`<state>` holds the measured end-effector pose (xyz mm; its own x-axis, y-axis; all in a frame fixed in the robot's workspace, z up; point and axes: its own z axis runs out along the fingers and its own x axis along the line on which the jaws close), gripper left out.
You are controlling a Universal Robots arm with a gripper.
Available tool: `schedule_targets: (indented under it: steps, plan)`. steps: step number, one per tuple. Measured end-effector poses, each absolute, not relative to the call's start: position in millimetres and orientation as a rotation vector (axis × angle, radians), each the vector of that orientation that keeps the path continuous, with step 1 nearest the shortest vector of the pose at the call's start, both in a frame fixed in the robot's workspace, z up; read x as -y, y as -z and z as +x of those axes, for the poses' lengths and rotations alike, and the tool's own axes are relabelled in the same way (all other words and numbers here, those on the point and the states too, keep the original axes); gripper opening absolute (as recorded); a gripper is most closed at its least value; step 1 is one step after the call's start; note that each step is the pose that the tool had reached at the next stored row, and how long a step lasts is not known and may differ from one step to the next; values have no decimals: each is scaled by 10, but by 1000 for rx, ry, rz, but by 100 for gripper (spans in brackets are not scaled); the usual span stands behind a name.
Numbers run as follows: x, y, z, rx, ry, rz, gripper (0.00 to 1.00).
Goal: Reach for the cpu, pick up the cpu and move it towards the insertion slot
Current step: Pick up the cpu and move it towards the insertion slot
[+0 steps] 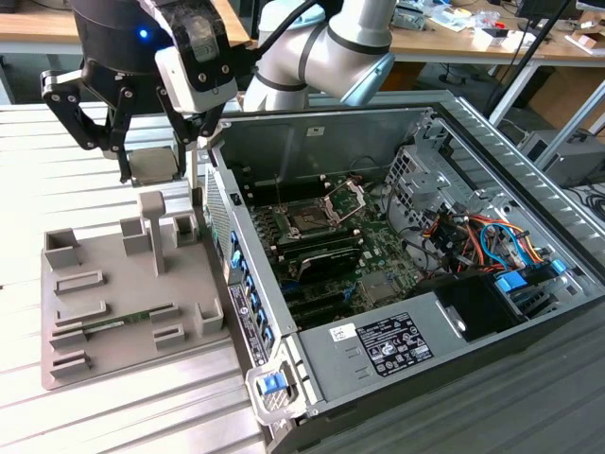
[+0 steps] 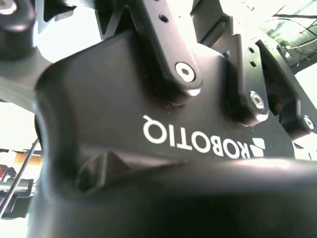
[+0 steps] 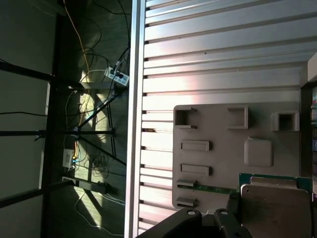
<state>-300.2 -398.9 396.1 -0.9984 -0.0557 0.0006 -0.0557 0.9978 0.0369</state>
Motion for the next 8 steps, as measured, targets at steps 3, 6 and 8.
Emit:
schedule_targets:
  steps: [3,6,8]
  plan:
    - [3990,-3960,-2983,3138,58,88,55]
    - [3989,-3960,-2971,3138,58,87,55]
    - [3989,-3960,-2963,3138,58,88,55]
